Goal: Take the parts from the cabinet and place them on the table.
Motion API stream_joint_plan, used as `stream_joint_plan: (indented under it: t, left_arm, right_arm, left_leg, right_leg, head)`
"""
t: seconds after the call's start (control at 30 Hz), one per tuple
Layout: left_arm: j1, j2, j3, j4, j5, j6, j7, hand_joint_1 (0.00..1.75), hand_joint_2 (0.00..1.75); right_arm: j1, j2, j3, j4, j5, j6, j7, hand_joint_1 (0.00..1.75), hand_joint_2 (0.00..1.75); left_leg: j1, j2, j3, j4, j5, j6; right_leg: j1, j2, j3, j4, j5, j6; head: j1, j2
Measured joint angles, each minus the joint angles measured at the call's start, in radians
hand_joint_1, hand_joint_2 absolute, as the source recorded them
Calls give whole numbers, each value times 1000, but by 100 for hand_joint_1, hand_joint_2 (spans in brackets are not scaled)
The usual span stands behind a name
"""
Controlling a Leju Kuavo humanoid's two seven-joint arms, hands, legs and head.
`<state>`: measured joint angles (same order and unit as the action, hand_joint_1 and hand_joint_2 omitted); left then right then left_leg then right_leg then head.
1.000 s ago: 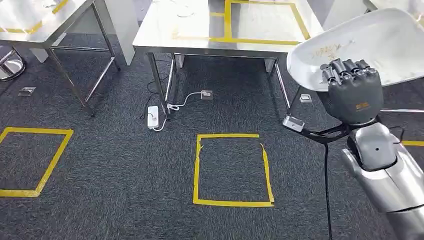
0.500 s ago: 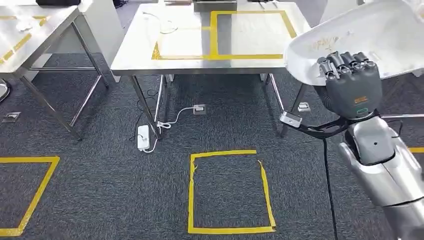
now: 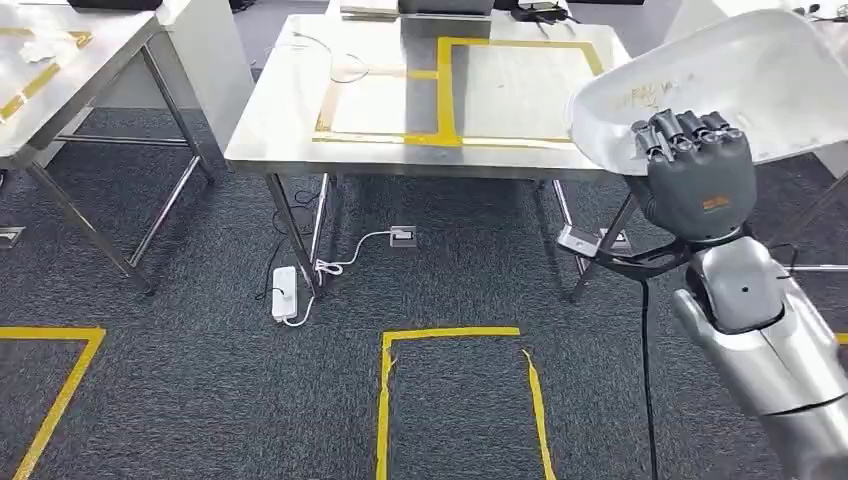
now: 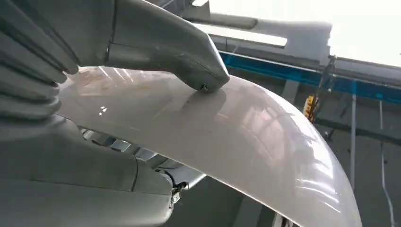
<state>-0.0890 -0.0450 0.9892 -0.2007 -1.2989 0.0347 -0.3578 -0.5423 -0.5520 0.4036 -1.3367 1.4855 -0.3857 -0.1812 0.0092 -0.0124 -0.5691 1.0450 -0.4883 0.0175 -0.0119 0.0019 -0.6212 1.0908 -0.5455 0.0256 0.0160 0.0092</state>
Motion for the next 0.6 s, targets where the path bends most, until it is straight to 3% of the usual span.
stream_joint_plan:
  t: [0.03, 0.07, 0.1, 0.17, 0.2, 0.23, 0.27, 0.3, 0.37, 0.4, 0.43, 0.47, 0.5, 0.57, 0.6]
  left_arm:
    - [1, 0, 0, 0, 0, 0, 0, 0, 175]
    - [1, -1, 0, 1, 1, -1, 0, 0, 175]
    - [1, 0, 0, 0, 2, -1, 1, 0, 175]
    - [-1, 0, 1, 0, 3, -1, -2, 0, 175]
    - [-5, 1, 1, 0, 3, -1, -2, 0, 175]
    - [-7, 1, 1, -1, 3, -1, -3, 0, 175]
    - [-10, 1, 1, -1, 3, -1, -5, 0, 175]
    - [-11, 1, 1, -1, 3, -1, -5, 0, 175]
    - [-7, 2, 1, -1, 1, -1, -3, 0, 175]
    - [-6, 2, 1, -1, 0, -1, -2, 0, 175]
    - [-6, 2, 1, -1, 0, -1, -2, 0, 175]
    - [-6, 2, 1, -1, 0, -1, -2, 0, 175]
    - [-6, 3, 1, -1, 0, -1, -2, 0, 175]
    - [-1, 4, 1, 0, 0, -1, -2, 0, 175]
    - [-2, 4, 1, 0, -2, -2, 1, 0, 175]
  right_arm:
    - [2, 0, 0, 2, -1, 0, 0, 175, 175]
    - [3, 0, 0, 6, -2, 0, 1, 175, 175]
    - [5, 2, 0, 8, -2, 2, 0, 175, 175]
    - [-2, 3, -2, 8, -7, 3, -2, 175, 175]
    - [-10, 3, -2, 8, -9, 3, -6, 175, 175]
    - [-15, 3, -3, 8, -10, 4, -6, 175, 175]
    - [-21, 5, -3, 10, -11, 5, -5, 175, 175]
    - [-22, 11, -3, 12, -10, 6, -3, 175, 175]
    - [-8, 20, -1, 14, -5, 7, 0, 175, 175]
    - [-2, 22, -1, 14, -4, 7, 0, 175, 175]
    - [2, 23, -1, 14, -4, 7, 1, 175, 175]
    - [2, 24, -1, 14, -4, 7, 2, 175, 175]
    - [2, 27, -1, 14, -4, 7, 3, 175, 175]
    - [3, 31, 0, 16, -3, 6, 3, 175, 175]
    - [5, 32, 0, 15, -2, 7, 5, 175, 175]
  left_leg:
    - [0, 0, 2, -1, -9, -4]
    - [-1, 0, 13, 1, -16, -13]
    - [1, -1, 15, -3, -22, -21]
    - [0, 1, 29, 8, -17, -33]
    - [-1, 2, 15, 33, -12, -37]
    - [1, 5, -13, 78, 3, -42]
    - [-1, 6, -60, 147, 10, -43]
    - [0, 6, -108, 207, -3, -45]
    - [0, 6, -196, 295, -71, -52]
    - [0, 6, -219, 295, -92, -53]
    - [0, 7, -224, 264, -90, -51]
    - [0, 7, -217, 207, -68, -47]
    - [0, 8, -203, 133, -14, -45]
    - [-2, 13, -192, -9, 173, -41]
    - [-2, 15, -179, 8, 145, -30]
  right_leg:
    - [2, -6, 10, -52, 93, -8]
    - [13, -9, 1, -57, 82, -12]
    - [15, -9, 10, -60, 76, -17]
    - [14, -4, 26, -68, 80, -30]
    - [9, 0, 44, -71, 79, -35]
    - [7, -1, 56, -78, 73, -42]
    - [6, -2, 68, -80, 63, -49]
    - [6, -2, 78, -80, 52, -52]
    - [6, 0, 105, -80, 26, -55]
    - [6, 1, 122, -80, 12, -54]
    - [5, 2, 140, -80, -2, -52]
    - [4, 2, 159, -80, -17, -49]
    - [3, 2, 180, -80, -35, -45]
    - [7, 3, 205, -73, -73, -34]
    - [10, 7, 210, -90, -85, -27]
  head:
    - [0, 0]
    - [-3, 0]
    - [0, 0]
    - [1, 0]
    - [1, 0]
    - [-2, 0]
    - [-7, 0]
    - [-10, 0]
    - [-13, 0]
    - [-14, 0]
    - [-14, 0]
    - [-14, 0]
    - [-15, 0]
    - [-21, 0]
    - [-23, 0]
